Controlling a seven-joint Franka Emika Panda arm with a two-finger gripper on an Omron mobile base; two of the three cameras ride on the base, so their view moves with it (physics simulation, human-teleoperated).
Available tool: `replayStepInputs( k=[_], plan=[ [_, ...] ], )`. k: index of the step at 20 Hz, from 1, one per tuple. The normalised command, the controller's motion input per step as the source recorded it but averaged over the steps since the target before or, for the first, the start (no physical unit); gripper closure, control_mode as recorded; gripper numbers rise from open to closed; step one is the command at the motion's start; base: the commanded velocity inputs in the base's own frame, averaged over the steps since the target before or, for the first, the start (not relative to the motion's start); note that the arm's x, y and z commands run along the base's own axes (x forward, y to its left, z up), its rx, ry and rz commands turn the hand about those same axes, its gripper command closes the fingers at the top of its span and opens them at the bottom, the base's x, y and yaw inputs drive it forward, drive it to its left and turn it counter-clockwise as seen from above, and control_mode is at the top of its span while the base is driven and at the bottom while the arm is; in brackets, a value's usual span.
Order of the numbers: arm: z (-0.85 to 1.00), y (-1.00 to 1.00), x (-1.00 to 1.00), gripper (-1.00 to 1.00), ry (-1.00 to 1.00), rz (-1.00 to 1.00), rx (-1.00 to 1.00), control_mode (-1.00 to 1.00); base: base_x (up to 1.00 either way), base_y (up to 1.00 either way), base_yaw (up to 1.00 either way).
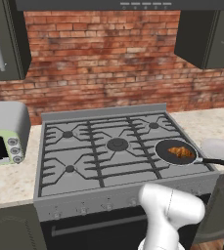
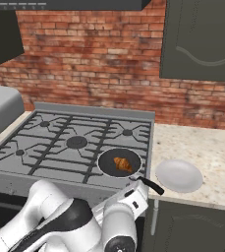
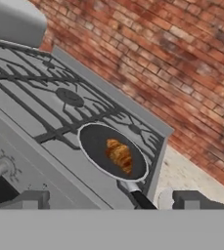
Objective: Pick the croissant and place it on the pan. Then turn on the stove to warm the croissant.
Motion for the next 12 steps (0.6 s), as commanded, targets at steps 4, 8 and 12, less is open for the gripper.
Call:
replayStepInputs(
  k=[4,8,12],
  plan=[
    [-0.41,0.00,-0.20,-1.00,-0.11,0.00,0.00,-1.00,0.00,0.00,0.00],
    [-0.39,0.00,-0.18,-1.00,-0.09,0.00,0.00,-1.00,0.00,0.00,0.00],
    [-0.44,0.00,-0.04,-1.00,-0.07,0.00,0.00,-1.00,0.00,0.00,0.00]
  ],
)
